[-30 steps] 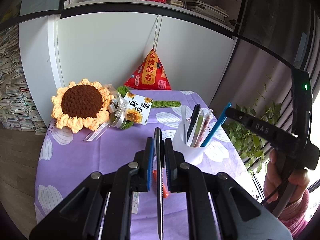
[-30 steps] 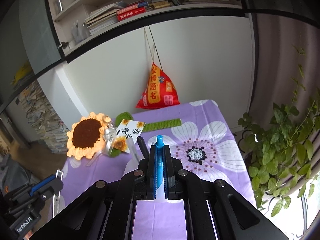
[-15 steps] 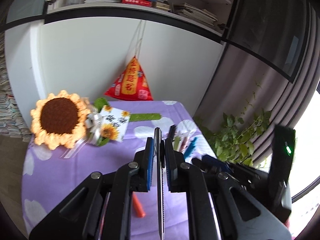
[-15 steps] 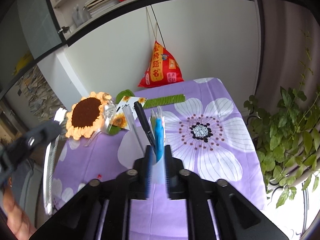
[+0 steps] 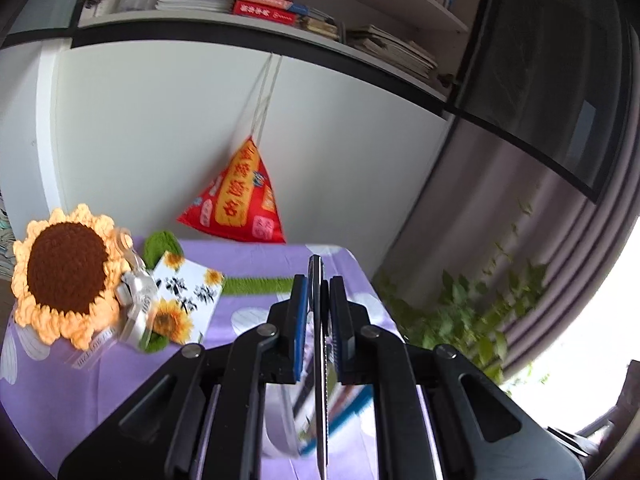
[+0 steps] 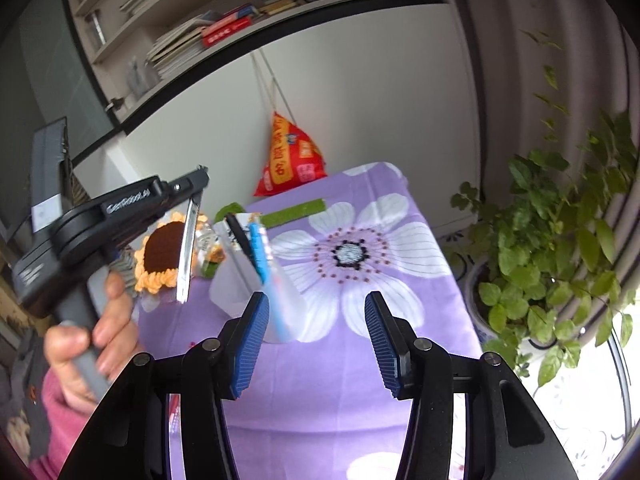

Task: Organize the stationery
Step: 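Lower the black pen into the white cup and open the left tool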

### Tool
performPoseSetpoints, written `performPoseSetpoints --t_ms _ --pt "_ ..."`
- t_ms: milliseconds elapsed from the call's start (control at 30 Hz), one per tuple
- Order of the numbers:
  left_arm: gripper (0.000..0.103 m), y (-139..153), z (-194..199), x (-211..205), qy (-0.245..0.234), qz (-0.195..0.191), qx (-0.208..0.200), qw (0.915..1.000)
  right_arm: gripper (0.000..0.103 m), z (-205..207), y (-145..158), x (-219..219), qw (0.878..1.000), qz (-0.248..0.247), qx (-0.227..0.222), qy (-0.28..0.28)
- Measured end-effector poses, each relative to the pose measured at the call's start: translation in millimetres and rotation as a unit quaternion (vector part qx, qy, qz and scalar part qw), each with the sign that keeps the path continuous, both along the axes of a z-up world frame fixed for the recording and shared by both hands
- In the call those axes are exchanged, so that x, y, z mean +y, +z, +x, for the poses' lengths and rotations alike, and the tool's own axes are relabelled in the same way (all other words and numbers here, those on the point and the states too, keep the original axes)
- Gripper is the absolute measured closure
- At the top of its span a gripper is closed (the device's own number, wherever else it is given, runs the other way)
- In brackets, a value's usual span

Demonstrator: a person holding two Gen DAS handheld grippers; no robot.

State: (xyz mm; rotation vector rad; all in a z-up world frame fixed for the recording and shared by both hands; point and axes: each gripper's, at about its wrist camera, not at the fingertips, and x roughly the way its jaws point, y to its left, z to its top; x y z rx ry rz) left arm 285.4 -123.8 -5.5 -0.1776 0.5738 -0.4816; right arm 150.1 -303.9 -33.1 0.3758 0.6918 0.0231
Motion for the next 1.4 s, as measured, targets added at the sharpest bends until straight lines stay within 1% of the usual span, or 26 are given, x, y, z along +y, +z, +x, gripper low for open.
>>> performPoseSetpoints --t_ms 167,233,333,367,467,567,833,933,1033,1267,1400 --pt "0.094 -12.0 9.3 -4.3 0.017 0.006 -0.010 0.9998 0.053 -2.5 -1.0 -8.6 1.000 0.005 0.003 -0.010" --pt "0.094 -17.3 9.7 -4.8 0.025 0.012 -0.013 0.9995 0.053 -0.6 -1.6 -7.7 1.000 0.005 0.004 -0.008" --pt "0.094 -24.8 5.9 -1.1 0.036 0.008 -0.016 0.9992 0.053 2.9 -5.7 -3.5 1.000 -0.001 0.008 0.000" --pt "0.094 -26.1 2.2 0.3 0.044 0.007 -0.025 0.9987 0.053 4.1 -7.2 -2.2 1.000 -0.001 0.010 0.001" --pt "0.094 -28.3 -7.0 -1.9 0.058 0.027 -0.055 0.9964 0.053 9.8 -12.6 0.8 1.000 0.004 0.020 0.010" --pt "0.094 -31.5 -10.6 -2.0 0.065 0.029 -0.066 0.9953 0.053 11.4 -15.8 2.3 1.000 0.006 0.023 0.015" --pt "0.094 -36.6 0.1 1.0 0.074 0.007 -0.051 0.9960 0.053 10.8 -19.0 2.1 0.999 0.008 0.028 0.016" --pt "0.094 -38.8 -1.3 1.1 0.076 0.006 -0.048 0.9960 0.053 11.8 -20.6 2.5 0.999 0.011 0.032 0.016" --pt "0.093 -41.2 -7.4 3.2 0.071 0.003 -0.043 0.9966 0.053 12.0 -21.8 3.7 0.999 0.012 0.035 0.019" --pt "0.094 -35.5 -28.8 13.1 0.060 0.003 -0.055 0.9967 0.053 13.5 -22.5 7.7 0.999 0.012 0.036 0.026" --pt "0.094 -33.3 -36.6 23.1 0.053 -0.005 -0.045 0.9976 0.053 12.4 -22.4 12.0 0.999 0.010 0.037 0.031"
